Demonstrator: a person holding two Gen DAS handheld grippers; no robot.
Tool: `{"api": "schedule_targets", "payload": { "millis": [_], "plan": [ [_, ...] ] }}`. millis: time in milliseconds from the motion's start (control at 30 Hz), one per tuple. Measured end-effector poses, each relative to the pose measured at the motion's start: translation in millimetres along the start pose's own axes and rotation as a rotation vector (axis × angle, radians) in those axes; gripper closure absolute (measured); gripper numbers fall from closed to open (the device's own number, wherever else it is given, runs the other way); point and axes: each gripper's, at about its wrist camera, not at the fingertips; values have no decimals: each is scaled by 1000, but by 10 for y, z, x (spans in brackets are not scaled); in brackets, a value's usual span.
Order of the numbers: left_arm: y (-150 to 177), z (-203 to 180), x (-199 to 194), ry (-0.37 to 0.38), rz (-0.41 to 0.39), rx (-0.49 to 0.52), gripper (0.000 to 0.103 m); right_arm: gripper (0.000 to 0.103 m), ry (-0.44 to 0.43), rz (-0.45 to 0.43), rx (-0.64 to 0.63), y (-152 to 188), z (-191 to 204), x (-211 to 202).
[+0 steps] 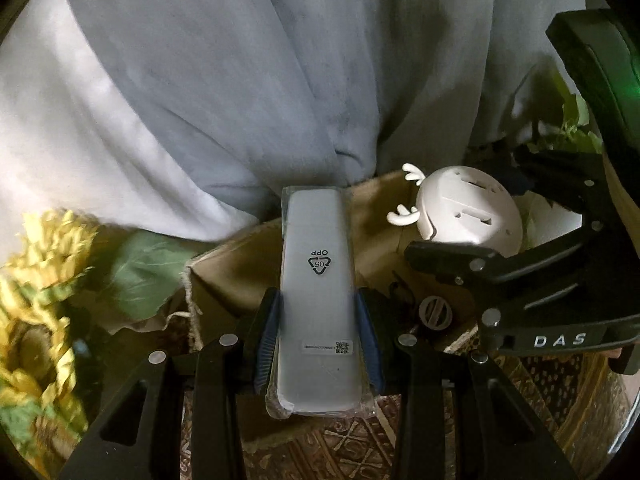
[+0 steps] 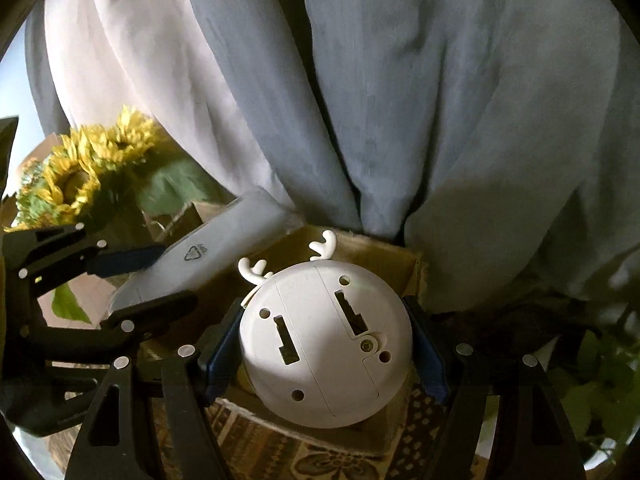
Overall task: Organize rigid objects
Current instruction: 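Lift and carry the device with left tool to the box while right tool carries the disc, then open left tool to drop the device while right tool releases the disc in the box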
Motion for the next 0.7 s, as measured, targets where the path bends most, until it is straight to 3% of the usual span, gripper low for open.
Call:
{"api": "schedule_targets", "payload": {
  "millis": [333, 400, 700],
  "plan": [
    [-141, -5, 314, 25, 126, 71, 64, 28, -26, 123, -8, -85, -64, 384],
    [-148, -2, 316, 3, 111, 62, 62, 27, -36, 151, 3, -76, -80, 452],
    [-9, 61, 64, -43, 30, -37, 44, 27, -15, 107, 31, -18, -81, 316]
  ]
}}
Point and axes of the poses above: each gripper's, at about its wrist camera, not at the fingertips, and x roughly the way its jaws point, z to its left, y to its underside, and after that the axes turned 14 degrees about z, right-handed
